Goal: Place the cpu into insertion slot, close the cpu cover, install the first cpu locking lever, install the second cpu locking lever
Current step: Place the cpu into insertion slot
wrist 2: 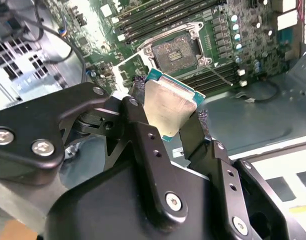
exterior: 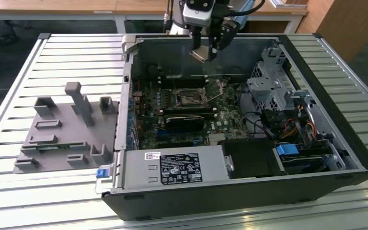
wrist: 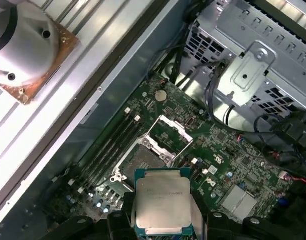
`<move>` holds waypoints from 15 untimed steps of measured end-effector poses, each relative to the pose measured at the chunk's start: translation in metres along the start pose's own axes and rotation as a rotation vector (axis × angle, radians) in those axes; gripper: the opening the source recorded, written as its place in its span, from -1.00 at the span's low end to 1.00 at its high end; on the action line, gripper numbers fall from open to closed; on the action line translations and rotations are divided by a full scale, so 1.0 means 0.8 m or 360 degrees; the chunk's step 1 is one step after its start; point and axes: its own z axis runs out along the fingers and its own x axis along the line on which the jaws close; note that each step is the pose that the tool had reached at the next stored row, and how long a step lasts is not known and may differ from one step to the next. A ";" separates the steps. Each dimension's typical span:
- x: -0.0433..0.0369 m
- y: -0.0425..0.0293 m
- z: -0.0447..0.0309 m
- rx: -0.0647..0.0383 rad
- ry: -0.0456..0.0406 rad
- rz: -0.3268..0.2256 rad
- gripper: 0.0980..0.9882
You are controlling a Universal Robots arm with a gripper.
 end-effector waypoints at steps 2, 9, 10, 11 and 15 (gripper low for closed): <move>0.000 0.0000 0.0005 -0.0001 -0.0004 0.0053 -0.04; 0.000 -0.0002 0.0024 -0.0004 -0.0020 0.0252 -0.04; 0.000 -0.0002 0.0027 -0.0004 -0.0022 0.0281 -0.04; 0.000 -0.0002 0.0030 -0.0005 -0.0025 0.0311 -0.04; 0.000 -0.0003 0.0042 -0.0006 -0.0034 0.0425 -0.04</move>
